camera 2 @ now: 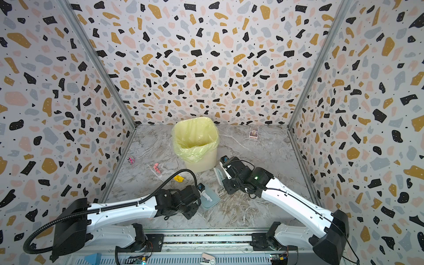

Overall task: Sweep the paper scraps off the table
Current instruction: 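Draw the brush back with the right gripper while the left lifts the dustpan, then carry the dustpan over the yellow-bagged bin with the left gripper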

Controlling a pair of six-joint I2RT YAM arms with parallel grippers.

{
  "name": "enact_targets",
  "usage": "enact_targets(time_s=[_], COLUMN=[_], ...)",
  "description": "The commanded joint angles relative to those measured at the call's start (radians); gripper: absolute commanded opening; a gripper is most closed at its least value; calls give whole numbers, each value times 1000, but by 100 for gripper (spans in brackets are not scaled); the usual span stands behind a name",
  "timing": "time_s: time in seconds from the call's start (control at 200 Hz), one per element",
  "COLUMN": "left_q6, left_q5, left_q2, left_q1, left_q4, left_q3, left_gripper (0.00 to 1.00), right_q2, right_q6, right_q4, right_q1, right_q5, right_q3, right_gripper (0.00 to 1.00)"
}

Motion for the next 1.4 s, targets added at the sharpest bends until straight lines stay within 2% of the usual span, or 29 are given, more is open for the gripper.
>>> enact_targets(time_s=[0.0, 0.4, 0.576, 0.936, 1.216, 1.397], left_q6=[9, 12, 32, 13, 45, 112], left_q5=[3, -39, -114, -160, -196, -189], left_q2=[-42, -124, -104, -78, -9, 27], left_q1=[4, -52, -84, -84, -23, 85], left_q4=[22, -42, -171, -329, -514, -594], left_q3=[-9, 103, 237, 524, 789, 926], left_gripper=[0, 0, 0, 0, 0, 0], right_q2=[-59, -178, -198, -217, -223, -229], right_q6=[23, 11, 8, 3, -4, -3], right_q4=[16, 36, 43, 46, 51, 57], right_q1=[-56, -247, -285, -319, -332, -336], right_q5=[-38, -118, -138, -161, -171, -180], right_q3=[-42, -136, -153, -161, -165, -168], right_gripper=[0, 0, 0, 0, 0, 0])
